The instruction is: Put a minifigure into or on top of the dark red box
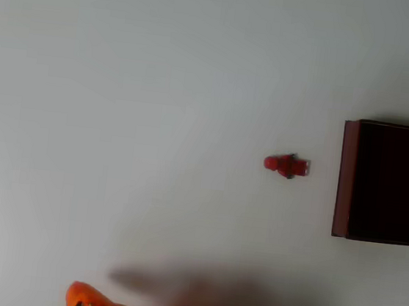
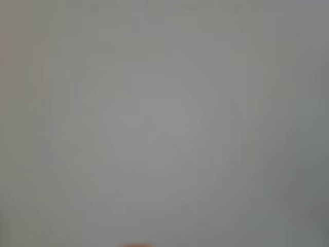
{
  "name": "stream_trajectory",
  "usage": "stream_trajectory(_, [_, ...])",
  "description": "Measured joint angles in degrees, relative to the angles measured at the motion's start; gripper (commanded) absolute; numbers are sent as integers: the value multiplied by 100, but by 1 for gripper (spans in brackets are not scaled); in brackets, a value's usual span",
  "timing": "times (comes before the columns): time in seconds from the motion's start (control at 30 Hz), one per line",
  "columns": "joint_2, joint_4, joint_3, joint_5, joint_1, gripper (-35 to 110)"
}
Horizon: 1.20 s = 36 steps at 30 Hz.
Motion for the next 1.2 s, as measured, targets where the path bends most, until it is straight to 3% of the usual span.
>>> stream_trajectory(0.23, [-18, 9, 9, 378, 88, 0])
stream_trajectory(1.2, [-18, 18, 9, 378, 105, 0])
